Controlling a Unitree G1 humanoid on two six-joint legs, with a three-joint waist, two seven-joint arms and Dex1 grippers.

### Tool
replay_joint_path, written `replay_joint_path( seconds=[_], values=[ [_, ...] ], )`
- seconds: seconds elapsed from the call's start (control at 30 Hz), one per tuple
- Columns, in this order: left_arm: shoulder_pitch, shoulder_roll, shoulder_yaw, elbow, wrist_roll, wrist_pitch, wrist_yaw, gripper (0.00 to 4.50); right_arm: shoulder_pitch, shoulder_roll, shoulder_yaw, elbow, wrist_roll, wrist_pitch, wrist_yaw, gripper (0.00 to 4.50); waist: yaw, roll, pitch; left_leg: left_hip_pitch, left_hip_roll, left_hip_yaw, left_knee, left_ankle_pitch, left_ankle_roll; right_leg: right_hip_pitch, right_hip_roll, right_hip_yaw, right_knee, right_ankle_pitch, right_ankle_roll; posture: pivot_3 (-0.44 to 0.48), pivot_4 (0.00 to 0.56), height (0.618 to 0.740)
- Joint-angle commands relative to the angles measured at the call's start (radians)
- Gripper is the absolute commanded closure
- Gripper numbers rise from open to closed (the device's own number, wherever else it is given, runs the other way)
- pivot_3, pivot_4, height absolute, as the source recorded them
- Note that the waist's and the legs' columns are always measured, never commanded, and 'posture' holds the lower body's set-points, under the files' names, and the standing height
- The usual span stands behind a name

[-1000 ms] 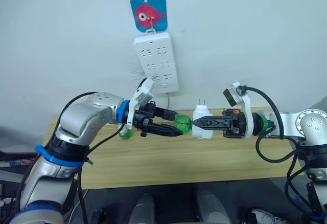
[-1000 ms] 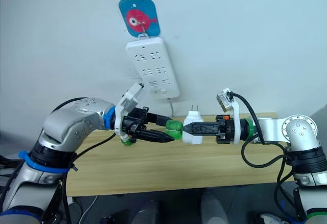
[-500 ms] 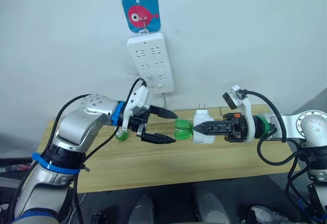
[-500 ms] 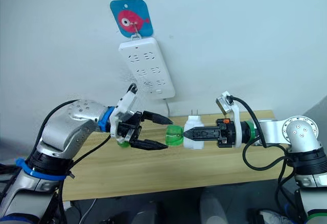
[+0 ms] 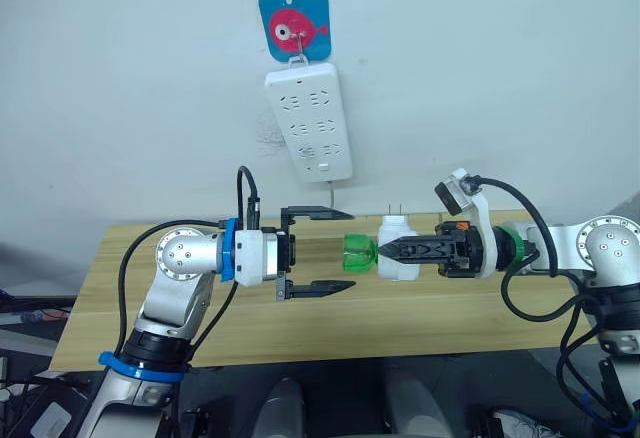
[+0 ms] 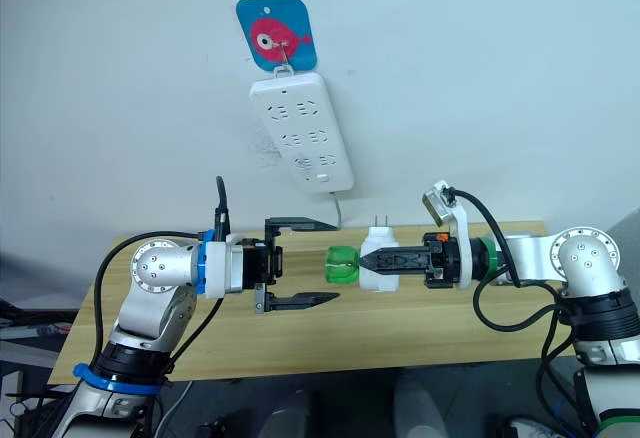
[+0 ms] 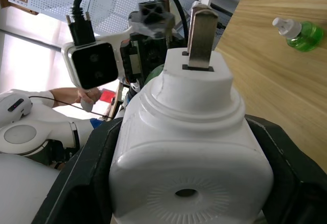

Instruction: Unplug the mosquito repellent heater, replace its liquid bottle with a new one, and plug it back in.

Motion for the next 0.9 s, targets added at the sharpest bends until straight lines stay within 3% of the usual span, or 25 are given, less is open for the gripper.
replay_joint_path(
  seconds=[0.03,0.23,0.27,0.37,0.47,0.53,0.63,0.7,0.77,0.9],
  values=[
    [-0.009,-0.005,-0.025,-0.008,0.014,-0.036,0.005,0.44,-0.016,0.005,-0.021,-0.018,0.029,-0.006,-0.002,1.44,0.000,0.000,0.000,0.000,0.000,0.000,0.000,0.000,0.000,0.000,0.000,0.000,0.000,0.000,0.000,-0.129,0.188,0.734],
    [-0.016,0.013,-0.031,-0.006,0.036,0.021,0.051,2.18,-0.013,0.006,-0.024,-0.028,0.039,-0.007,-0.014,1.44,-0.001,0.000,0.000,0.000,0.000,0.000,0.000,0.000,0.000,0.000,0.000,0.000,0.000,0.000,0.000,-0.132,0.189,0.734],
    [-0.027,0.017,-0.032,-0.006,0.038,0.028,0.050,2.30,-0.013,0.006,-0.024,-0.030,0.040,-0.008,-0.016,1.44,-0.001,0.000,0.000,0.000,0.000,0.000,0.000,0.000,0.000,0.000,0.000,0.000,0.000,0.000,0.000,-0.132,0.189,0.734],
    [-0.048,0.026,-0.031,-0.015,0.026,0.088,0.059,2.30,-0.013,0.007,-0.025,-0.033,0.039,-0.010,-0.018,1.44,-0.001,0.000,0.000,0.000,0.000,0.000,0.000,0.000,0.000,0.000,0.000,0.000,0.000,0.000,0.000,-0.128,0.189,0.734],
    [-0.139,0.104,-0.036,-0.063,-0.131,0.586,0.108,2.30,-0.016,0.002,-0.025,-0.041,0.023,-0.005,-0.006,1.44,-0.003,0.000,0.000,0.000,0.000,-0.001,0.000,0.000,0.000,0.000,0.000,-0.001,0.000,0.000,0.000,-0.124,0.190,0.734],
    [-0.241,0.156,-0.021,-0.047,-0.331,0.983,0.135,2.30,-0.016,-0.002,-0.025,-0.043,0.018,-0.001,0.002,1.44,-0.007,0.000,0.001,0.000,0.000,-0.002,0.000,0.000,0.000,0.000,0.001,-0.001,0.001,0.000,0.000,-0.118,0.191,0.734],
    [-0.347,0.205,-0.010,0.011,-0.495,1.328,0.107,2.30,-0.015,-0.004,-0.023,-0.048,0.010,0.006,0.013,1.44,-0.018,0.000,0.001,0.001,0.000,-0.003,0.000,0.000,0.000,0.001,0.001,-0.003,0.001,0.000,0.000,-0.117,0.192,0.734],
    [-0.370,0.234,-0.015,0.019,-0.545,1.377,0.013,2.30,-0.012,0.000,-0.022,-0.044,0.027,0.001,0.007,1.44,-0.026,0.000,0.001,0.001,0.000,-0.003,0.000,0.000,0.001,0.001,0.001,-0.003,0.000,0.000,0.000,-0.119,0.194,0.734],
    [-0.391,0.225,0.005,0.030,-0.590,1.434,0.020,2.30,-0.011,0.001,-0.020,-0.043,0.035,-0.005,0.002,1.44,-0.036,0.002,0.003,0.001,0.000,-0.003,-0.001,0.000,0.000,0.000,0.002,-0.003,0.000,0.000,0.000,-0.119,0.194,0.734],
    [-0.375,0.234,-0.006,0.007,-0.546,1.379,-0.004,2.30,-0.008,-0.004,-0.016,-0.038,0.064,-0.016,-0.018,1.44,-0.046,0.002,0.004,0.000,0.001,-0.003,-0.001,0.000,0.000,0.000,0.002,-0.002,0.000,0.000,0.000,-0.128,0.198,0.734]
  ],
)
